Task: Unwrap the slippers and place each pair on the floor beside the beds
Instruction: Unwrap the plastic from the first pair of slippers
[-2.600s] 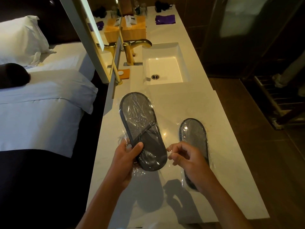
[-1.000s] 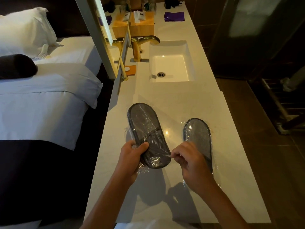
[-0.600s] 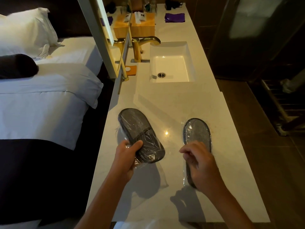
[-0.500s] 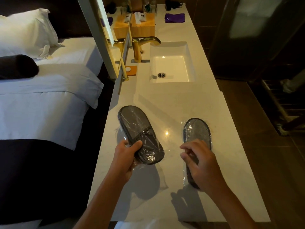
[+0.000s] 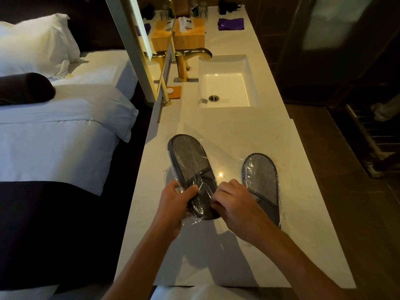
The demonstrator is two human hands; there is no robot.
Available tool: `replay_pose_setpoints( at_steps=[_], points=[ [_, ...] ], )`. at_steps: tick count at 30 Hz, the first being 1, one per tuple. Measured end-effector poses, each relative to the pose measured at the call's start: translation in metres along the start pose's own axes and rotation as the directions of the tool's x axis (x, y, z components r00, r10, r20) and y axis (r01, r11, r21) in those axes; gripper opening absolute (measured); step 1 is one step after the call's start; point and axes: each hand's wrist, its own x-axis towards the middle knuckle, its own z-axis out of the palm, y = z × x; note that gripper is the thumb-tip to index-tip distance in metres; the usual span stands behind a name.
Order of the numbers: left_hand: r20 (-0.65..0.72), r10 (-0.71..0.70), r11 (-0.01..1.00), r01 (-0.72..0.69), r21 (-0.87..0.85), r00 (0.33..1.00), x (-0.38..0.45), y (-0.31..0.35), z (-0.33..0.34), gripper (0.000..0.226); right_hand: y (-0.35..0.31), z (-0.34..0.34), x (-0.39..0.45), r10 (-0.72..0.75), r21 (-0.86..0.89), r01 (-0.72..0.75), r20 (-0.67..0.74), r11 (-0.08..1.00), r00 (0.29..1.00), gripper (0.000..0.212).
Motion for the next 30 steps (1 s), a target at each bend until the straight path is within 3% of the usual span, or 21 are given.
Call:
replay_pose_setpoints(
  at_steps=[12,23,28,30],
  points=[
    [-0.040,-0.087,0.994,0.084,-0.063,0.995,0.003,-0.006,0.003,0.023,-0.007,-0.007,-0.009,-0.070,0.012,0.071,-0.089,0.997,0.994,0.015],
    [-0.119,-0.185,0.951,0.147,-0.272,0.976,0.016,-0.007,0.001,0.011,-0.006,-0.007,-0.026,-0.138,-0.018,0.137,-0.196,0.990,0.971,0.018],
    [-0.136,-0.177,0.936,0.124,-0.330,0.975,0.014,-0.009,-0.005,0.023,0.000,-0.018,-0.037,-0.016,0.117,0.057,-0.322,0.991,0.947,0.005],
    [-0.136,-0.141,0.942,0.091,-0.324,0.981,0.014,-0.012,-0.007,0.025,-0.001,-0.022,-0.037,0.033,0.168,0.025,-0.337,0.985,0.941,0.009]
  ],
)
